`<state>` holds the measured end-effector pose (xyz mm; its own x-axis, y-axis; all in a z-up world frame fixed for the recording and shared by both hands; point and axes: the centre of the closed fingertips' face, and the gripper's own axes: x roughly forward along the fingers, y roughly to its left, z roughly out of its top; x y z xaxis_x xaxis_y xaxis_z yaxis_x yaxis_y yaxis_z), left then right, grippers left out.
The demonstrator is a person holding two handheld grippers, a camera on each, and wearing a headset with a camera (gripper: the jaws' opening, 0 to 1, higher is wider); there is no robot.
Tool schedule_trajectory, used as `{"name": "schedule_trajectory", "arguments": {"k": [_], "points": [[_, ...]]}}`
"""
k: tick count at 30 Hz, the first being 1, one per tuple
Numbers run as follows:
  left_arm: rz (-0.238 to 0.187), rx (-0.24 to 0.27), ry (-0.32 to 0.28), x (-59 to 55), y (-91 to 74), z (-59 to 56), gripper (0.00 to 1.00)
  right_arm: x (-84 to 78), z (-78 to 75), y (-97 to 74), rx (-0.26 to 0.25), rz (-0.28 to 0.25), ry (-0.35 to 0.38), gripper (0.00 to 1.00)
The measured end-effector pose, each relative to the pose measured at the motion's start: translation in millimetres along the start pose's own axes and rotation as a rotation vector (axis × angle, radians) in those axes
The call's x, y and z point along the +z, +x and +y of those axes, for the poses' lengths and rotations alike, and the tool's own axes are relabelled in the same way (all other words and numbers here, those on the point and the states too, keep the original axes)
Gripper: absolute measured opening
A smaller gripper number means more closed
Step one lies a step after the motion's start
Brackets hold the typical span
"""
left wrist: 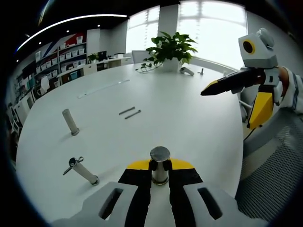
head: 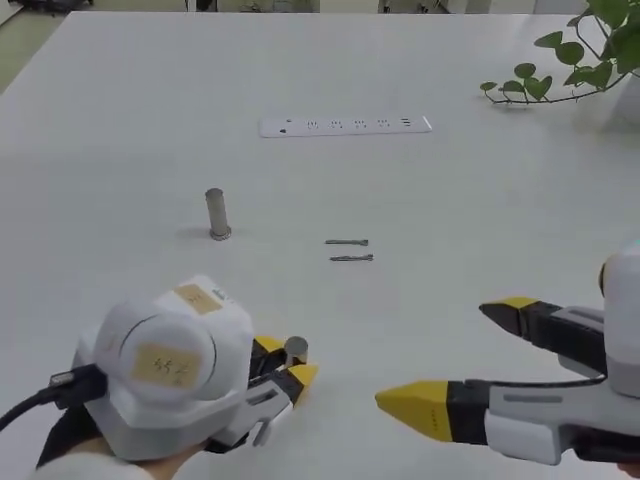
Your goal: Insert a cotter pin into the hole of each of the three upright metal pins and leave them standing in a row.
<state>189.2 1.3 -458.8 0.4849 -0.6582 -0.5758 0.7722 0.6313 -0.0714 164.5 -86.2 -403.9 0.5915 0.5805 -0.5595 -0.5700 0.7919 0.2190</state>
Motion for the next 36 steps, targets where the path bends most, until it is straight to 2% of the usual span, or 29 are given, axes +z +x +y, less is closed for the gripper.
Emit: {"name": "schedule_trajectory", "arguments": {"k": [8, 14, 36], "points": [[-0.006, 0.02, -0.018, 1.5, 0.5, 4.8, 0.09, -2.4, -1.2, -0.4, -0.002, 0.01, 0.0, 0.89], [-0.003, 0.027, -0.008, 1.1, 1.7, 9.3, 0.09, -1.4, -2.3, -0.5, -0.006, 0.008, -0.003, 0.89], [-0.011, 0.022, -0.013, -2.1, 3.8, 6.0, 0.09, -1.5, -0.4, 2.5, 0.001, 0.014, -0.013, 0.88]]}}
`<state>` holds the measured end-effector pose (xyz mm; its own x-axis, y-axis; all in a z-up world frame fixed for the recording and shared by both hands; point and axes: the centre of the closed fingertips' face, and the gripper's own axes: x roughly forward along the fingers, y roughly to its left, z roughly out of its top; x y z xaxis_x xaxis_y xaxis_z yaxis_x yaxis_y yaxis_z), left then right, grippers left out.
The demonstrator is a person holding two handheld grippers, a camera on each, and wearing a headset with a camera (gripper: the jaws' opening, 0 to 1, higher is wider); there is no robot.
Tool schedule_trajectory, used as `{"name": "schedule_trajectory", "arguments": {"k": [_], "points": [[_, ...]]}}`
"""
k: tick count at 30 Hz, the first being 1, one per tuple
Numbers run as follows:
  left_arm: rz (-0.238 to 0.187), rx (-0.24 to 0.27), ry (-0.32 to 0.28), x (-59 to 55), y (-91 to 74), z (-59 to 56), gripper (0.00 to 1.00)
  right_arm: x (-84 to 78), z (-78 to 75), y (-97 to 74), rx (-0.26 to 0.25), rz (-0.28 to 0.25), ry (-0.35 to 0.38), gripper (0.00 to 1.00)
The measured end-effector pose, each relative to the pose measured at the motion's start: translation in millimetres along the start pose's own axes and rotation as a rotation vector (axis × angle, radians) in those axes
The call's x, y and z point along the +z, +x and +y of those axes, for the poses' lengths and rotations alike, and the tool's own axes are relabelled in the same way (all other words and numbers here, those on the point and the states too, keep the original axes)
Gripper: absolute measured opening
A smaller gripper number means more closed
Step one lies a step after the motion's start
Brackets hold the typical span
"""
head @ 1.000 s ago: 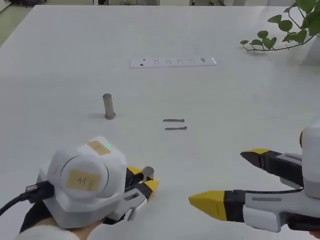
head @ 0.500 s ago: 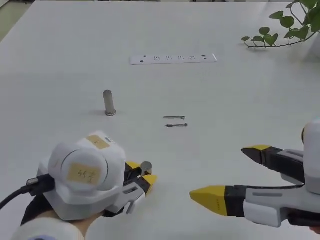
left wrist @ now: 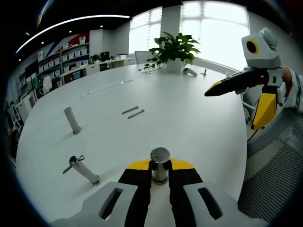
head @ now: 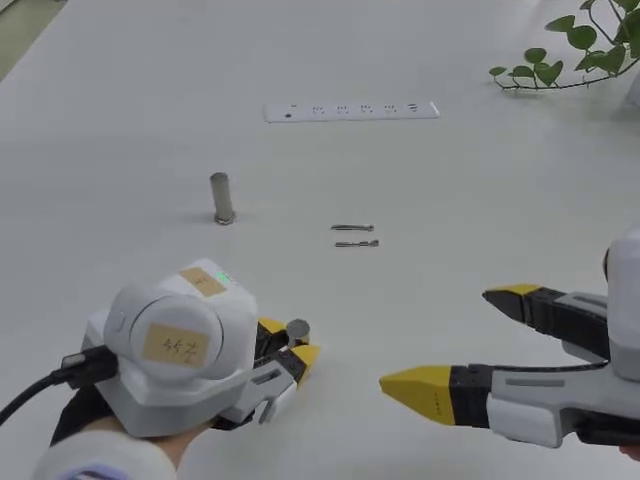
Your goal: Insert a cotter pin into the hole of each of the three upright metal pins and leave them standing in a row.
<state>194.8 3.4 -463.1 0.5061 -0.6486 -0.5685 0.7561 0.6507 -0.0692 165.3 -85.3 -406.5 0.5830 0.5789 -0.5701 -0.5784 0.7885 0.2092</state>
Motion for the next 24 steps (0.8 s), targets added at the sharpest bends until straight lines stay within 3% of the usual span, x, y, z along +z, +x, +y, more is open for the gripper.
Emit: {"name": "schedule_trajectory", "arguments": {"k": [24], "points": [[-0.027, 0.011, 0.011, -1.6, -2.2, -3.3, 0.1, -1.9, 4.5, 1.3, 0.021, 0.001, -0.004, 0.88]]}}
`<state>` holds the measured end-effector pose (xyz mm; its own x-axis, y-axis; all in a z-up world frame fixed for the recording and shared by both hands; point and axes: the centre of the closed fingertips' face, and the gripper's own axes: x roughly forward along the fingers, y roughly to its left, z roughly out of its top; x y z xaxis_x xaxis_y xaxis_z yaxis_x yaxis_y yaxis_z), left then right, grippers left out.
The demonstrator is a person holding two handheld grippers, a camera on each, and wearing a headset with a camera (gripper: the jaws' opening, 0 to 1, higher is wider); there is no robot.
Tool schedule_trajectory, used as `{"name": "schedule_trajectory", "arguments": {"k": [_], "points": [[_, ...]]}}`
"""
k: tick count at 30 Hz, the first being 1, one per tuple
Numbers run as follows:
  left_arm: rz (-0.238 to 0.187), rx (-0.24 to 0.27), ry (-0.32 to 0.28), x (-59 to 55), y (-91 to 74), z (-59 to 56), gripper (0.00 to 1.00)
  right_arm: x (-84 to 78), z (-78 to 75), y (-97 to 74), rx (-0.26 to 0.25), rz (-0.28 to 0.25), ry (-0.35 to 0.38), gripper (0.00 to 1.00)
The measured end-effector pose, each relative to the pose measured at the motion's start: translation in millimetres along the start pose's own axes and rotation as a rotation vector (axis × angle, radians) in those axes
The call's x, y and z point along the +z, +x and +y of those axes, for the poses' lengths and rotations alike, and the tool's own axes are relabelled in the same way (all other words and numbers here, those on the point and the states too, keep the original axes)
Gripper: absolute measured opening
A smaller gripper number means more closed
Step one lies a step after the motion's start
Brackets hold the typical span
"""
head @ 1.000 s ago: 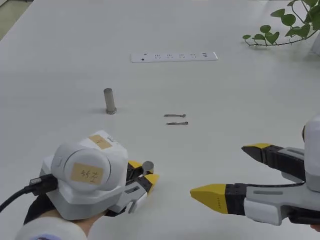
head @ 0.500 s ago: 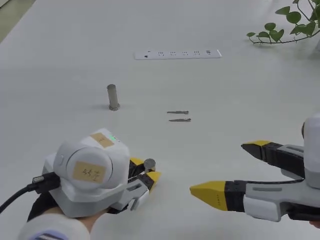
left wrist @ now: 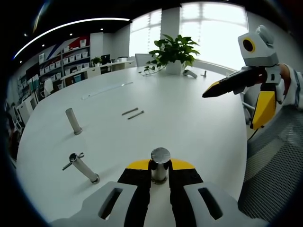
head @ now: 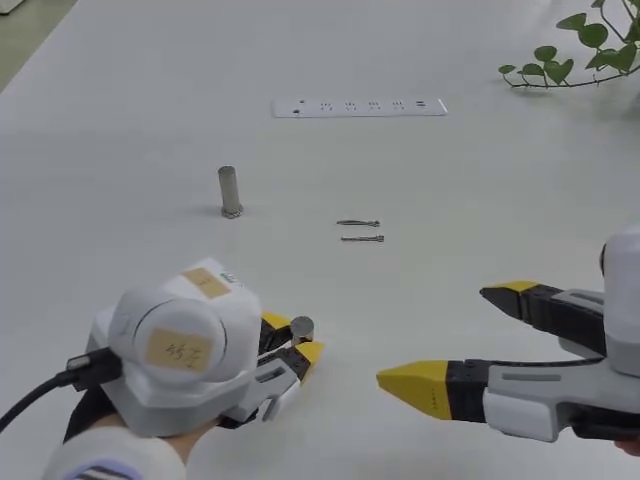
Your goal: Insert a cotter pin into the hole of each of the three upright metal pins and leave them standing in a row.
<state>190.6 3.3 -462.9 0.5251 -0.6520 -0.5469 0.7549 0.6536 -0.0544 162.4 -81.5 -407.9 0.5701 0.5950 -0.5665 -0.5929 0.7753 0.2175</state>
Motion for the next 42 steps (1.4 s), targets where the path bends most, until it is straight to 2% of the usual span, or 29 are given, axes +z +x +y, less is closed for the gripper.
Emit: {"name": "schedule_trajectory", "arguments": {"k": [16, 23, 24, 25, 35, 42], "points": [[-0.006, -0.036, 0.011, 4.2, -4.5, -0.1, 0.11, 0.8, 0.9, -0.2, 0.004, -0.001, 0.004, 0.87], [-0.012, -0.074, 0.009, 6.4, -14.7, -3.0, 0.21, 0.8, 2.2, 1.2, 0.01, 0.001, -0.002, 0.87], [-0.014, -0.073, -0.012, 6.2, -17.0, -2.5, 0.23, 0.7, 2.4, 1.1, 0.01, 0.002, -0.002, 0.87], [-0.023, -0.079, -0.036, 7.4, -18.7, -3.5, 0.24, 0.7, 2.3, 1.1, 0.009, 0.002, -0.003, 0.87], [-0.08, -0.114, -0.049, 18.5, -38.5, -9.7, 0.43, -1.5, -1.3, -3.7, -0.006, 0.0, 0.008, 0.86], [-0.092, -0.11, -0.071, 16.4, -50.1, -10.1, 0.47, -2.0, -5.3, -5.1, -0.013, 0.001, 0.013, 0.86]]}}
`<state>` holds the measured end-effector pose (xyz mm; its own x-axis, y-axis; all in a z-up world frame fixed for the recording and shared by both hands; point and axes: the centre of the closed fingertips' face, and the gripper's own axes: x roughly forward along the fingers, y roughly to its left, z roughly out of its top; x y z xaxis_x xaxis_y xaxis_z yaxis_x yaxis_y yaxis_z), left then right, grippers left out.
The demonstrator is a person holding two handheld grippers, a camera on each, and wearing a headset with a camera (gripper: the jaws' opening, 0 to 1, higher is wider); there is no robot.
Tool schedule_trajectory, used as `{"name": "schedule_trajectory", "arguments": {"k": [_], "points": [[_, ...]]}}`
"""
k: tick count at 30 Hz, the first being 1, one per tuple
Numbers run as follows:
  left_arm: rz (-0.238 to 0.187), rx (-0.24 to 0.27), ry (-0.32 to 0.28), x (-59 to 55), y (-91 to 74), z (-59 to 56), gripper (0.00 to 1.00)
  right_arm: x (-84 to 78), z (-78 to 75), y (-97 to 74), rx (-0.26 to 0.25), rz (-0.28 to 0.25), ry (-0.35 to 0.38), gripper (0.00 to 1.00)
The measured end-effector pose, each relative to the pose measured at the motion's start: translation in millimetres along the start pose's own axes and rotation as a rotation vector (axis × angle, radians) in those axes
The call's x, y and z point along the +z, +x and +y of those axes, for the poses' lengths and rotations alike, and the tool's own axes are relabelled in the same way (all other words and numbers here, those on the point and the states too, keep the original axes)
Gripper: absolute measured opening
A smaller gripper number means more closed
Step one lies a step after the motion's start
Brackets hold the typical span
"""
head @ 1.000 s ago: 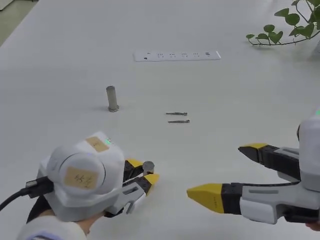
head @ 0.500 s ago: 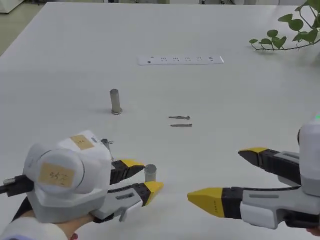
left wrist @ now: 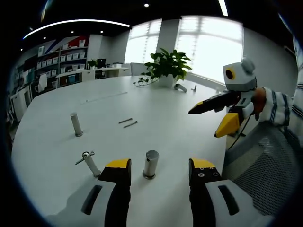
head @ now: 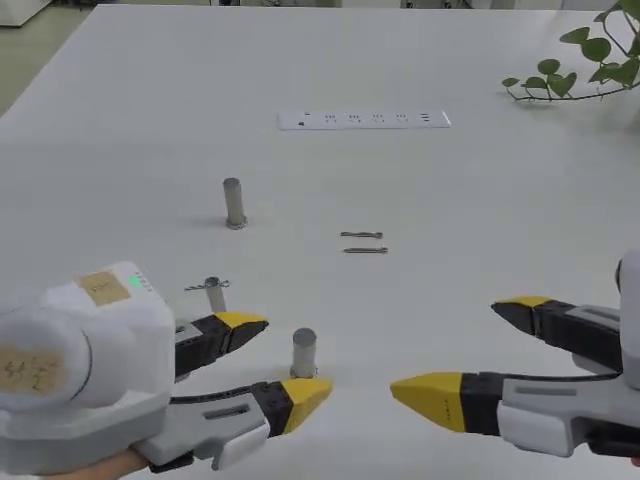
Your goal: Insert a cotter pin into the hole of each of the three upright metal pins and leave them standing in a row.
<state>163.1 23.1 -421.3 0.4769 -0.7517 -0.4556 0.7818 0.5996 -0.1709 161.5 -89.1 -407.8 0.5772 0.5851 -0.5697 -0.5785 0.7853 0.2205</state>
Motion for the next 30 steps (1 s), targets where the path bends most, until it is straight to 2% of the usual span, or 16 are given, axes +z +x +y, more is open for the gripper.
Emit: {"name": "schedule_trajectory", "arguments": {"k": [8, 11, 13, 15, 22, 30], "points": [[0.002, 0.01, -0.021, -3.9, -8.9, 2.3, 0.51, -2.1, -4.3, -0.2, -0.005, 0.006, 0.004, 0.86], [0.0, -0.004, -0.045, -7.1, -11.0, 2.4, 0.54, -2.7, -4.8, 0.0, -0.006, 0.008, 0.004, 0.86], [-0.005, -0.011, -0.073, -8.9, -12.0, 2.8, 0.59, -3.4, -4.7, 0.2, -0.006, 0.011, 0.003, 0.86], [-0.006, -0.013, -0.071, -10.3, -14.4, 3.1, 0.63, -3.9, -4.7, 0.3, -0.007, 0.014, 0.002, 0.86], [-0.042, -0.02, -0.121, -8.3, -22.4, 5.6, 0.7, -5.2, -6.3, -0.6, -0.016, 0.019, 0.004, 0.85], [-0.054, -0.02, -0.125, -7.2, -26.4, 6.9, 0.84, -5.6, -12.0, -3.6, -0.038, 0.025, 0.002, 0.85]]}}
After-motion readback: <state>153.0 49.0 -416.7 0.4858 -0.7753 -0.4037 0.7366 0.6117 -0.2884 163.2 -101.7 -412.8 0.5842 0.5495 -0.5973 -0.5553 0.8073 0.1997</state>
